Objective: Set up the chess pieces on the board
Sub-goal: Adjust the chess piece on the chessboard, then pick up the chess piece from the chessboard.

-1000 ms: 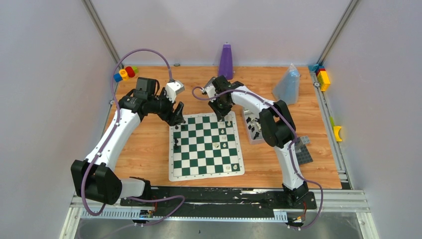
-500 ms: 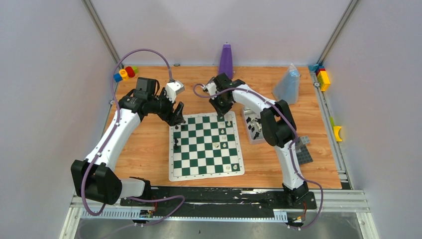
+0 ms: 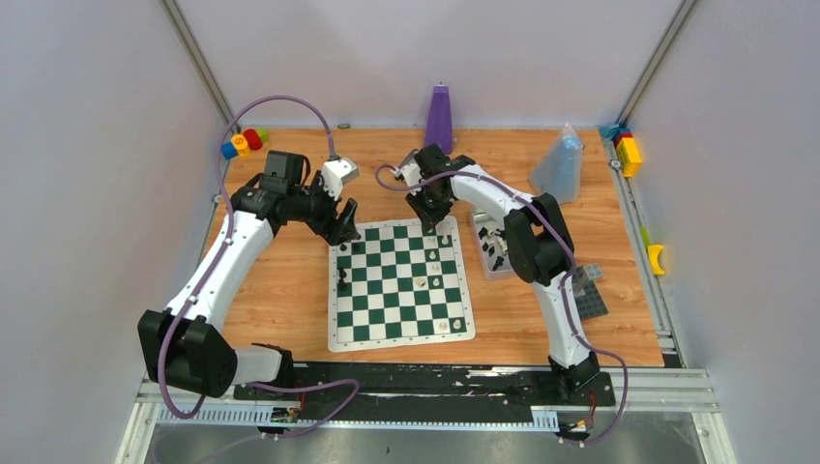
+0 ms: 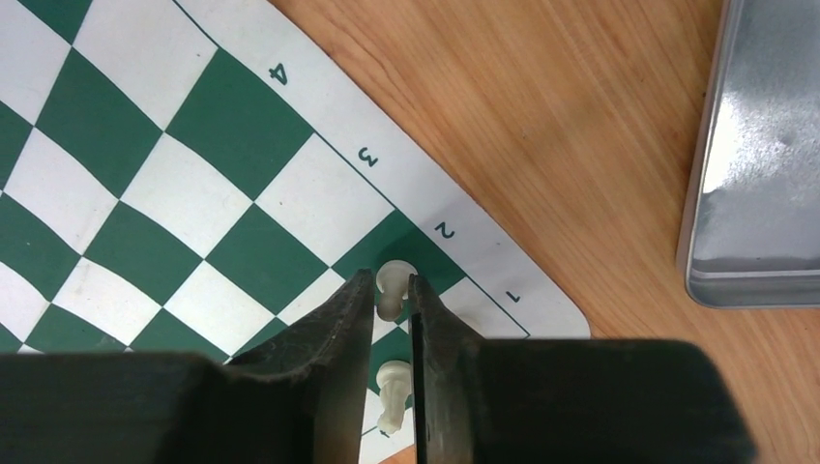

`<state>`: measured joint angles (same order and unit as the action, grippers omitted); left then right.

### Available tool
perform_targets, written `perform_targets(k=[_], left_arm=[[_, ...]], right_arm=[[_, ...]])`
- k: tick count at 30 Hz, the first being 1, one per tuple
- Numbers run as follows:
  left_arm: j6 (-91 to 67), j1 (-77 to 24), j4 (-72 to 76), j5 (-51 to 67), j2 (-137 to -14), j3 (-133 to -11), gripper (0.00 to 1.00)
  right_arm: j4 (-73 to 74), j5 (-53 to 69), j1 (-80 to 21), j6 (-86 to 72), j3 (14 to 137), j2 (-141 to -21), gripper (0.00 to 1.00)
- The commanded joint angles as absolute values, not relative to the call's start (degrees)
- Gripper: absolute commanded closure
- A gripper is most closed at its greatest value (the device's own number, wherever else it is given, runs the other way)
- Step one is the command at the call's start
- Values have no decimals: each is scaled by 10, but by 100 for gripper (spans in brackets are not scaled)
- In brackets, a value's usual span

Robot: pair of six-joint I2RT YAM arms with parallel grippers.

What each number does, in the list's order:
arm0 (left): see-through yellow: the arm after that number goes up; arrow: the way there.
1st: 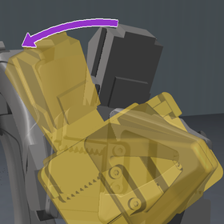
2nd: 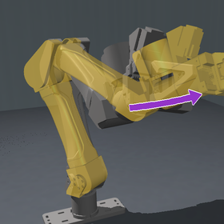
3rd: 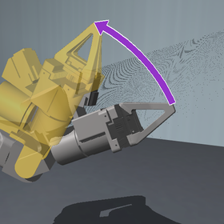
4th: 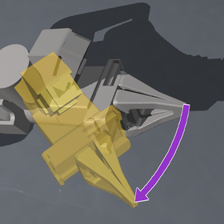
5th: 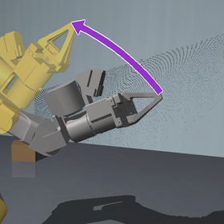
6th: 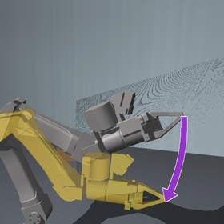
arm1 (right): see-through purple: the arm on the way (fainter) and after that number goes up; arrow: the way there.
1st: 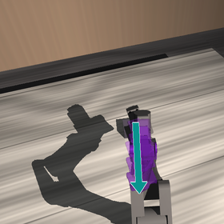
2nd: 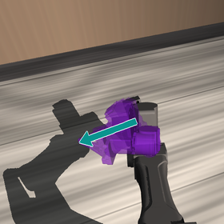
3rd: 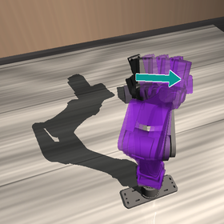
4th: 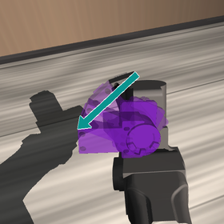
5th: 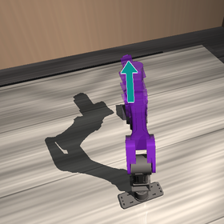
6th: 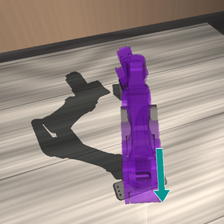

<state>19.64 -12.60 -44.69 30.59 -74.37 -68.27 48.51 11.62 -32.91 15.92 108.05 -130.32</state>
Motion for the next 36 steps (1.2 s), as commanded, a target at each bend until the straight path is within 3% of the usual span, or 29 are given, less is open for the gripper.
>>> perform_targets(k=[1, 11, 14, 25, 36], left_arm=[[197, -121, -435, 315, -742, -681, 15], [209, -122, -428, 316, -746, -671, 13], [247, -122, -430, 327, -759, -665, 7], [312, -234, -367, 336, -817, -633, 14], [245, -119, -387, 378, -762, -616, 15]], right_arm=[[484, 128, -328, 150, 1103, -1309, 77], [484, 127, -320, 143, 1112, -1251, 59], [483, 160, -306, 140, 1100, -1212, 57], [419, 361, -244, 168, 897, -1003, 57], [352, 283, -356, 179, 729, -942, 50]])
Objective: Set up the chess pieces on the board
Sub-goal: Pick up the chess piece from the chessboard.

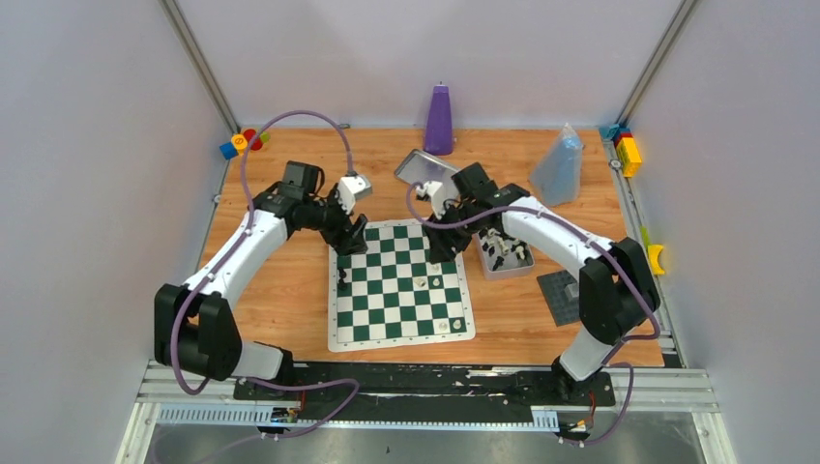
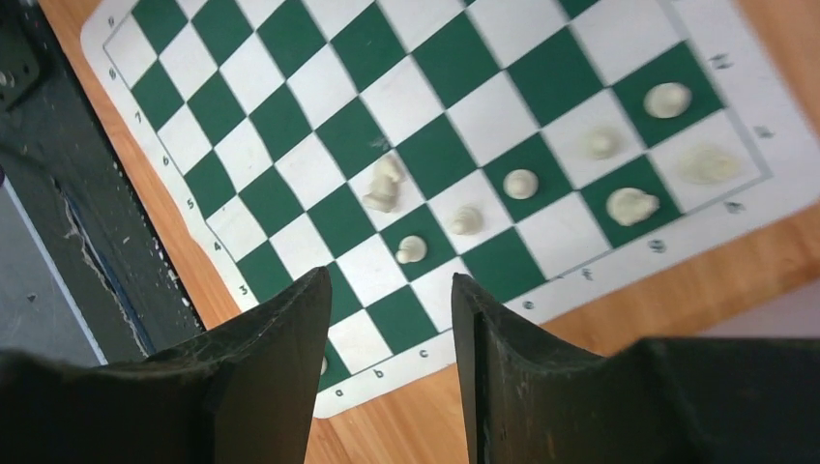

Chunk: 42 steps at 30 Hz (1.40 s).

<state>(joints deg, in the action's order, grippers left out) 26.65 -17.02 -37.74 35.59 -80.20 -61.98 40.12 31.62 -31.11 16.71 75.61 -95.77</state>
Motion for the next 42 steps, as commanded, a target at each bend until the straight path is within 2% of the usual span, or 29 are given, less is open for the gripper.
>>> perform_targets(k=[1, 11, 27, 42], left_arm=[[246, -111, -398, 377, -752, -615, 15], [242, -13, -441, 375, -699, -602, 14], [229, -3, -429, 386, -700, -603, 14], [228, -3, -425, 389, -705, -602, 14]], right_arm=[[348, 272, -368, 177, 727, -948, 49], [342, 208, -442, 169, 757, -1027, 49], [354, 139, -472, 162, 771, -1093, 54], [358, 117, -486, 168, 769, -1106, 70]])
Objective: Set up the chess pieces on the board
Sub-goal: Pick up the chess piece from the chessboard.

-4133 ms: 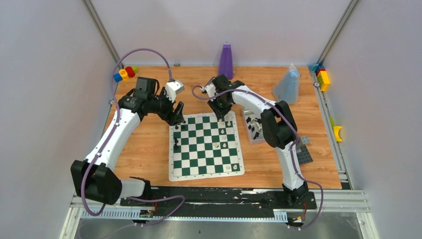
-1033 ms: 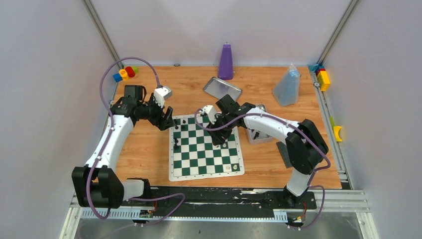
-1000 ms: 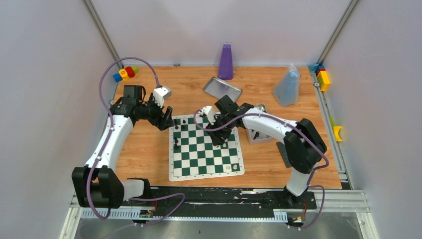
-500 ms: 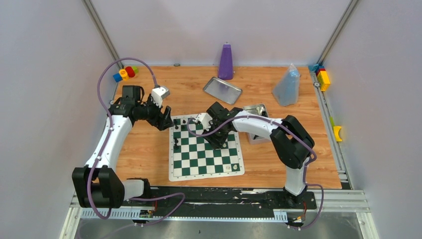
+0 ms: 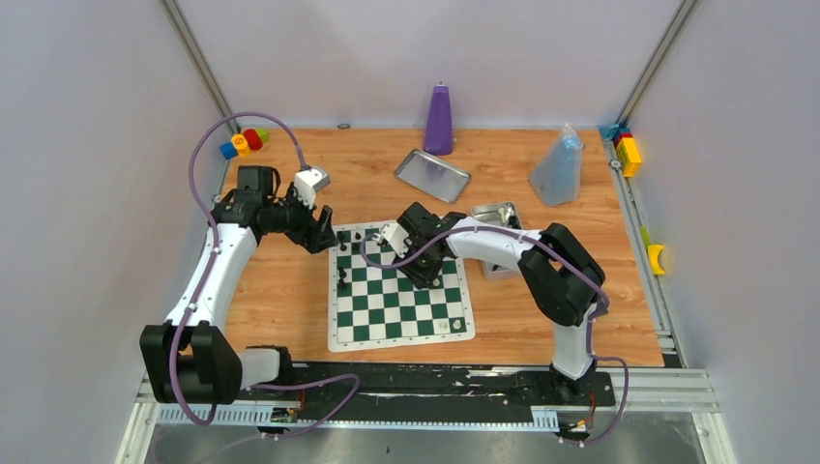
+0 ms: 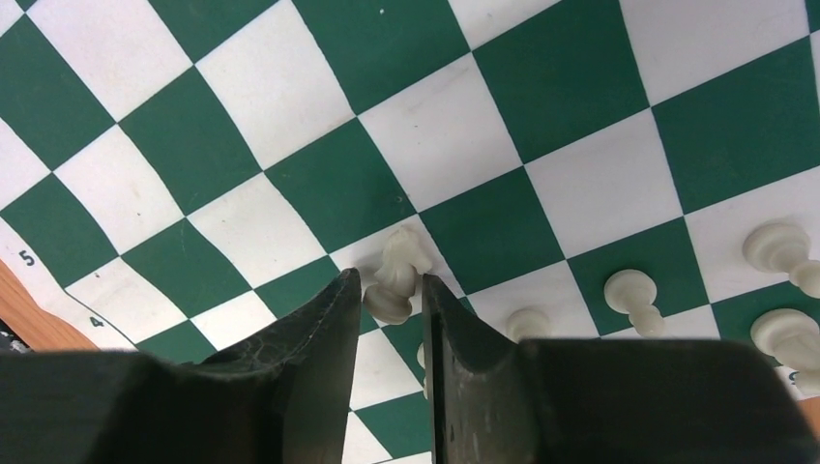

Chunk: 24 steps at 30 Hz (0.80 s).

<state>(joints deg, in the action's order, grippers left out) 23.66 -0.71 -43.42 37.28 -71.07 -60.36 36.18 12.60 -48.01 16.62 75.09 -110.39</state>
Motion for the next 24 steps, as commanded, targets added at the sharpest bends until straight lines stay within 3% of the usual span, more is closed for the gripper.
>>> perform_targets(k=[1, 12, 24], left_arm=[[228, -3, -425, 389, -705, -602, 14], [216, -3, -413, 404, -731, -618, 14], [41, -3, -365, 583, -863, -701, 20]], right_arm=[[358, 115, -486, 168, 770, -1105, 71], [361, 108, -477, 174, 792, -1067, 92], [265, 163, -430, 167, 789, -960, 96]])
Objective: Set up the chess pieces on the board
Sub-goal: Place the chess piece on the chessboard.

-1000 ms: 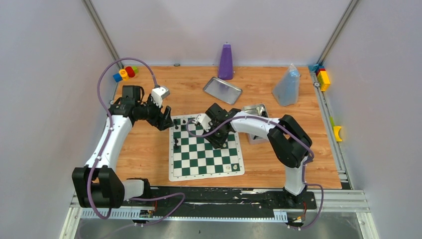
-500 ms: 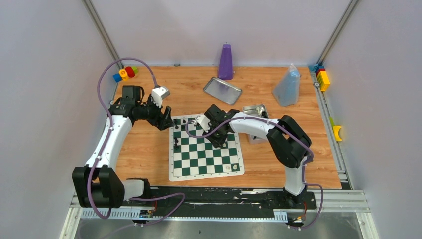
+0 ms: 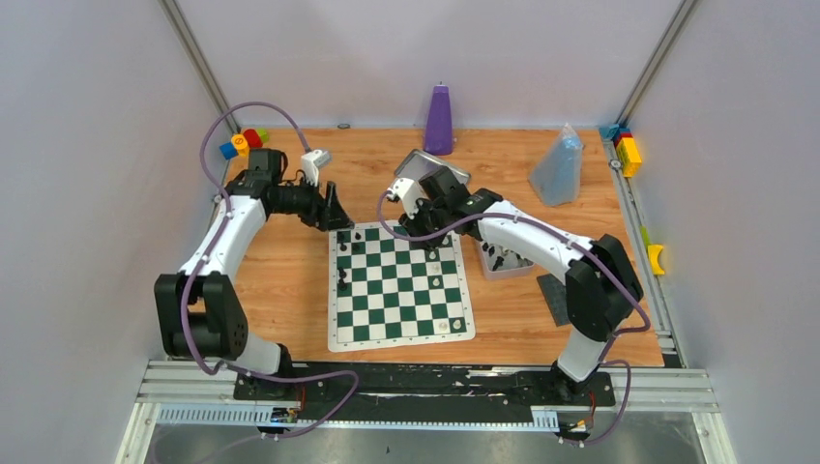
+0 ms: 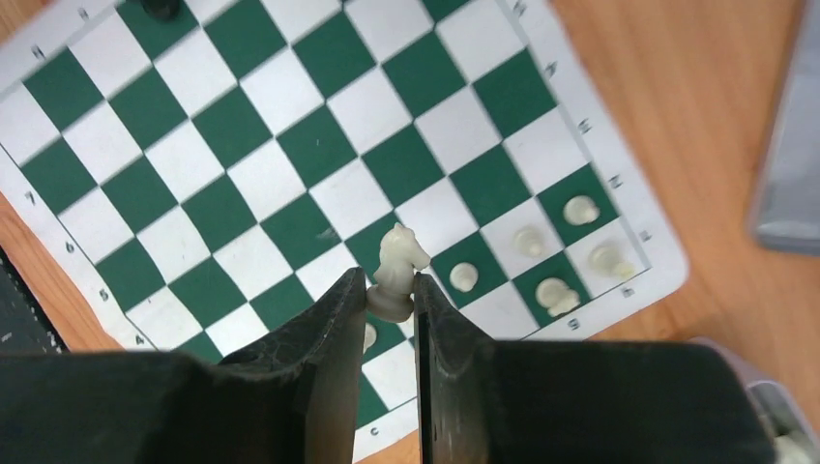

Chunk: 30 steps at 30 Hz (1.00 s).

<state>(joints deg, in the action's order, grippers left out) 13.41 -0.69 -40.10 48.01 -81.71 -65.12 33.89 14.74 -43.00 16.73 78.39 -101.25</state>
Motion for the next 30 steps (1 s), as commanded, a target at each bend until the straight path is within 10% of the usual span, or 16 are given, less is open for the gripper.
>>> perform_targets(k=[1, 30], left_arm=[[16, -6, -366, 606, -876, -719, 20], [-142, -132, -363, 715, -1084, -859, 46]], right_arm=[[250, 162, -430, 166, 787, -952, 97], [199, 159, -432, 155, 798, -956, 99]])
